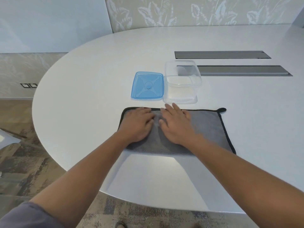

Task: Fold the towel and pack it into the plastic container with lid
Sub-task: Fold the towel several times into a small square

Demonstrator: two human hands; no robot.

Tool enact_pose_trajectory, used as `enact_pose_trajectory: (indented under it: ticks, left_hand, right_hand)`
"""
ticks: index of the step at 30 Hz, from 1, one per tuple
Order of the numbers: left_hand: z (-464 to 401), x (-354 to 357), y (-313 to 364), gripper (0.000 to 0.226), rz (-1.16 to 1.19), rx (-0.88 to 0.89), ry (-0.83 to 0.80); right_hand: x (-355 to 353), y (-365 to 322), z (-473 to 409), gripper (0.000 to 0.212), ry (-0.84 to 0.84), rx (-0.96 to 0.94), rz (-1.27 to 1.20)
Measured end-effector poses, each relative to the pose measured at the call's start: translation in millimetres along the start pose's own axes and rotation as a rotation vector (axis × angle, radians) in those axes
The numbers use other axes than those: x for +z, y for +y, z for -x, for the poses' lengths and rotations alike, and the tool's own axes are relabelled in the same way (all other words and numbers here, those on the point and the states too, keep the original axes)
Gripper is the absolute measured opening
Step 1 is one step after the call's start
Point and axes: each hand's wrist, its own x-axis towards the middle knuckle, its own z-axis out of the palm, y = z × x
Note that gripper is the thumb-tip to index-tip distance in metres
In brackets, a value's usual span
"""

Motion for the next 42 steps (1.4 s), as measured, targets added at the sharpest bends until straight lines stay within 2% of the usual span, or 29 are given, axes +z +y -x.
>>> enact_pose_trajectory:
  ticks: [1,3,9,13,16,19,23,26,30,32,36,38,40,42]
  left_hand:
    - [4,7,7,0.050,-0.027,-0.018,-0.083]
    - [10,17,9,0.056,-0.067,-0.066,-0.147]
    - [24,8,-9,0.075,-0.149,-0.082,-0.184]
    - [32,4,-11,0.080,-0.119,-0.129,-0.120]
    - [33,2,-10,0.067,-0.046,-0.315,0.051]
    - [31,-5,-15,0.055,0.021,-0.539,0.091]
    - [22,-20,-26,0.051,0.254,-0.672,0.058]
    - [21,-31,-29,0.050,0.454,-0.766,0.064]
    - [17,-42,-31,0.035,0.681,-0.851,0.005]
    - [13,-52,-23,0.024,0.905,-0.843,-0.011]
    - [-3,-73,21,0.010,1.245,-0.674,-0.012]
    - [-12,-79,49,0.016,1.412,-0.549,-0.089]
    - [-17,-79,74,0.016,1.481,-0.432,-0.133]
    - [-16,-70,92,0.013,1.453,-0.352,-0.024]
  right_hand:
    - [5,-7,2,0.058,-0.068,0.012,0.001]
    - [12,-12,7,0.060,-0.155,0.039,0.039]
    - [14,-9,11,0.070,-0.149,0.102,0.098]
    - [15,-11,13,0.079,-0.150,0.155,0.102]
    - [11,-13,16,0.074,-0.091,0.193,0.058]
    - [5,-22,16,0.065,0.042,0.200,-0.195]
    - [-2,-49,17,0.065,0.018,0.244,-0.779]
    - [-1,-58,19,0.064,0.010,0.313,-0.829]
    - [3,-53,19,0.061,0.030,0.330,-0.895]
    - [1,-52,19,0.057,0.045,0.362,-1.024]
    - [-15,-45,14,0.031,0.057,0.395,-1.410]
    - [-30,-35,14,0.039,-0.095,0.396,-1.612]
    - [-43,-21,14,0.049,-0.231,0.390,-1.744]
    - [-49,-5,16,0.042,-0.238,0.397,-1.766]
